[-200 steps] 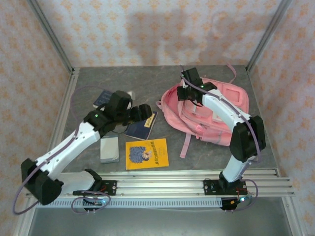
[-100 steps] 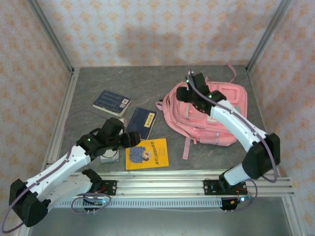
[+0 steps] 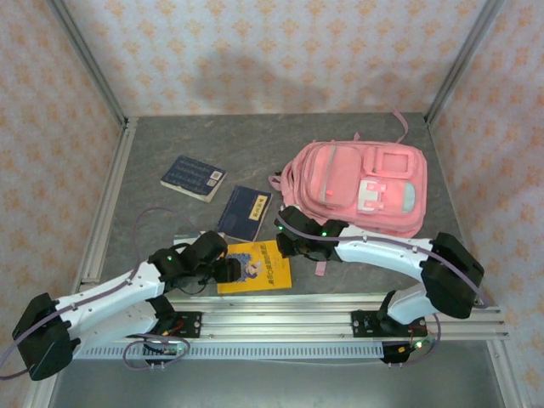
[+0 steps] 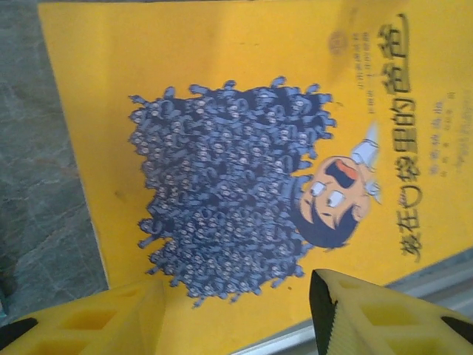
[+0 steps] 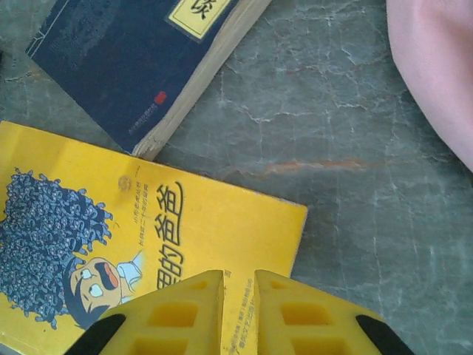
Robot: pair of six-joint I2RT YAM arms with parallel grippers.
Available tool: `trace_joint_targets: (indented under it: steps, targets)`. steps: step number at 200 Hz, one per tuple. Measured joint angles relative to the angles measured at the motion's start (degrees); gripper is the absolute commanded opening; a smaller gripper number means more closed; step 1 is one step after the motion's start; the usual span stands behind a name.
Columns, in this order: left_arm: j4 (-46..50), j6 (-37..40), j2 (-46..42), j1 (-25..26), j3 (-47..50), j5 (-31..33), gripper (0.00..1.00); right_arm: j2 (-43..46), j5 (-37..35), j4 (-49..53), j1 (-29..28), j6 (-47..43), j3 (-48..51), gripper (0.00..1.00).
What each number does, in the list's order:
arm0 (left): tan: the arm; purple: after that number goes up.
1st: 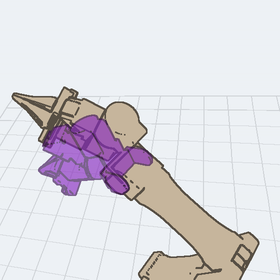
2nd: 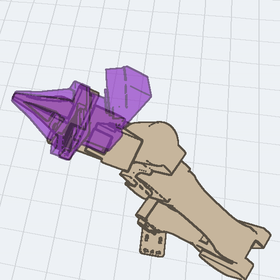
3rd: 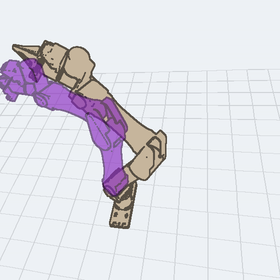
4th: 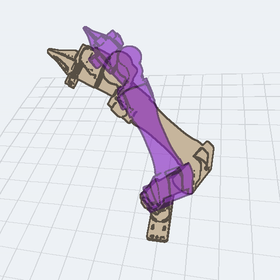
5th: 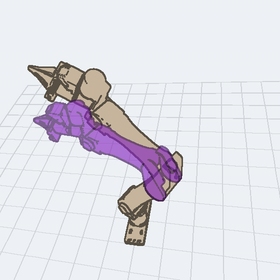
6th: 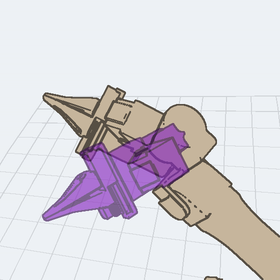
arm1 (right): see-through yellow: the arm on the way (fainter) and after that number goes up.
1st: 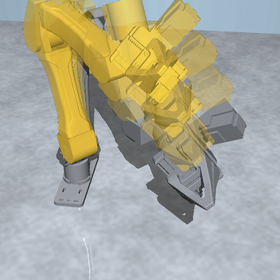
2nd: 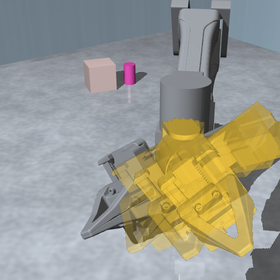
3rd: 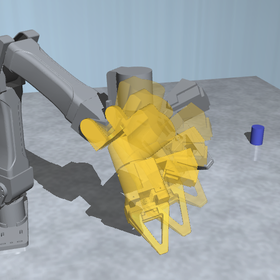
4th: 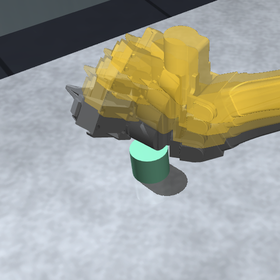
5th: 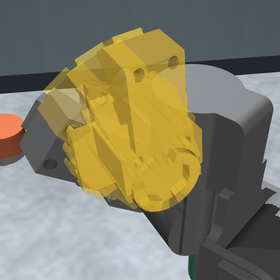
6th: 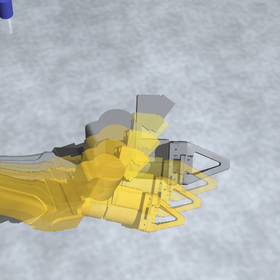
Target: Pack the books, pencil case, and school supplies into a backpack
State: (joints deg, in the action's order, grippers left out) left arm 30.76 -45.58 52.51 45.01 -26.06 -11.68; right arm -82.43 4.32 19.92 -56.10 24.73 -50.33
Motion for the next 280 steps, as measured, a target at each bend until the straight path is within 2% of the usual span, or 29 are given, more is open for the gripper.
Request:
trace_joint_targets:
  steps: [20, 79, 114, 160, 188, 219, 249, 280]
  targets:
    - [-2.29, 0.00, 2.80, 0.00, 0.02, 0.66, 0.55, -1.20, -0.15, -1.64, 0.00, 0.76, -0.02, 0.11]
    - [-7.17, 0.28, 15.93, 0.00, -4.74, 2.03, 0.56, -3.41, -0.66, -4.20, 0.00, 1.01, -0.02, 0.12]
    - [-7.15, 2.05, 23.23, 0.00, -10.47, 3.69, 0.58, -3.69, -2.01, -4.20, 0.59, -0.02, -0.02, 0.22]
    - [-5.97, 5.33, 31.67, -0.31, -17.79, 6.40, 0.59, -5.27, -1.11, -4.35, 6.12, -1.99, -0.04, 0.40]
    - [-5.40, 6.71, 37.51, -1.75, -23.10, 6.58, 0.58, -7.32, 0.57, -3.80, 7.32, -3.45, -0.50, 0.48]
    - [-6.60, 8.28, 43.34, -3.98, -28.81, 6.51, 0.55, -9.16, 2.23, -3.45, 8.33, -4.61, -0.68, 0.51]
    - [-8.39, 9.66, 44.65, -6.21, -30.49, 5.95, 0.55, -10.34, 3.17, -3.19, 9.22, -5.25, -0.98, 0.53]
    - [-9.55, 9.46, 41.09, -7.58, -27.91, 4.42, 0.64, -10.78, 3.15, -2.67, 9.27, -5.51, -1.66, 0.55]
